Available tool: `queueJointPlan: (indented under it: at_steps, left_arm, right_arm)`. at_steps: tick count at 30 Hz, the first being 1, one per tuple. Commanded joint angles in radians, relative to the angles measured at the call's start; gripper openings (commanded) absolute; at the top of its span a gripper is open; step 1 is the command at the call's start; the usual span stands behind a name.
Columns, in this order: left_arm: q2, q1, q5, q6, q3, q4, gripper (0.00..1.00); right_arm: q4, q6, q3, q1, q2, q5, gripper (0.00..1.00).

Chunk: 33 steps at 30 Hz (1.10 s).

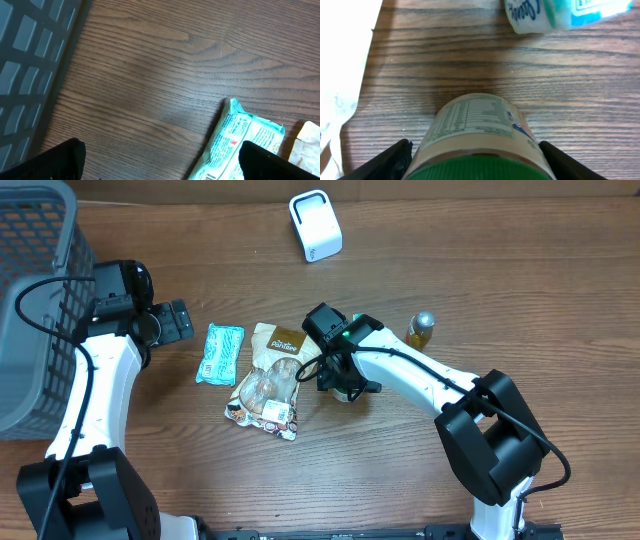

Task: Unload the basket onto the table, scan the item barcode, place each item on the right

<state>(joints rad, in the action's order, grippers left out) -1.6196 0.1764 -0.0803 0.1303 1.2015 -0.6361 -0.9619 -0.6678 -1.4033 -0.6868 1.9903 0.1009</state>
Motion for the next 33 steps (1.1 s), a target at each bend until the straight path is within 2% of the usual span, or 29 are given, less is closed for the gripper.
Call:
queueJointPlan:
  at_steps: [1, 8, 12, 16, 18, 23, 28, 33]
  left_arm:
    - [0.015, -0.008, -0.005, -0.011, 0.022, 0.001, 1.0]
    - [0.015, -0.007, -0.005, -0.011, 0.022, 0.001, 1.0]
    - [0.015, -0.007, -0.005, -0.011, 0.022, 0.001, 1.0]
    - [0.015, -0.007, -0.005, -0.011, 0.022, 0.001, 1.0]
    - [0.015, -0.007, -0.005, -0.011, 0.022, 0.001, 1.0]
    - [0.015, -0.007, -0.005, -0.011, 0.022, 0.001, 1.0]
    - [0.015, -0.007, -0.005, -0.011, 0.022, 0.001, 1.0]
    - [0.015, -0.007, -0.005, -0.011, 0.022, 0.001, 0.99]
  right_arm:
    - [0.006, -0.021, 0.003, 0.004, 0.01, -0.009, 0.72]
    - [-0.013, -0.013, 0.003, 0.004, 0.01, -0.009, 0.61]
    - [-0.022, 0.019, 0.003, 0.004, 0.01, -0.009, 0.61]
    - [-0.032, 0.124, 0.003, 0.003, 0.01, -0.01, 0.61]
    - [-0.041, 0.175, 0.003, 0.003, 0.01, -0.009, 0.62]
    - [-0.047, 0.136, 0.003, 0.003, 0.01, -0.01, 0.75]
    - [-0.045, 0.045, 0.003, 0.004, 0.01, -0.01, 0.77]
    - [-0.049, 0.039, 0.004, 0.004, 0.01, -0.017, 0.76]
